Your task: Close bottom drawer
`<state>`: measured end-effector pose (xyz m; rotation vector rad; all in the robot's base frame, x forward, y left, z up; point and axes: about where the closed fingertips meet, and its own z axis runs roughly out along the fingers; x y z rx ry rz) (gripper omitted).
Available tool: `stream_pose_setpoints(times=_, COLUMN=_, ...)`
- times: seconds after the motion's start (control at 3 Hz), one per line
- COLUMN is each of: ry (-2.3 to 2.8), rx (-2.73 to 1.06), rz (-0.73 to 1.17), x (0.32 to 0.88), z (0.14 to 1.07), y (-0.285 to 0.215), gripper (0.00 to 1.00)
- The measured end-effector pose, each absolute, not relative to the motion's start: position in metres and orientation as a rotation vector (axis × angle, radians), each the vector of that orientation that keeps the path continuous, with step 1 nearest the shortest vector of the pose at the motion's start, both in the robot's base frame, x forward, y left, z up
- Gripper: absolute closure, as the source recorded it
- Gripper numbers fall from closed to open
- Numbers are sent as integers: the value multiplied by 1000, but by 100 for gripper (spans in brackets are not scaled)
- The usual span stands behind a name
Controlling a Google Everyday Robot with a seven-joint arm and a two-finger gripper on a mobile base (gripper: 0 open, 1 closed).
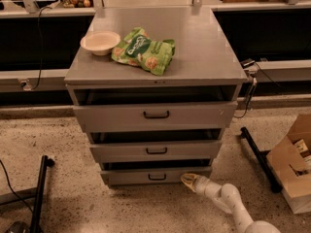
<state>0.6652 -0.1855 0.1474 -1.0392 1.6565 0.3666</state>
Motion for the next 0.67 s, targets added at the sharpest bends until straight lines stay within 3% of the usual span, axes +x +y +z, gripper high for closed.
stream_pose_setpoints(times=0.67, ry=1612, rx=-1028, rz=441, x=633, z=141, y=-181, gripper=100)
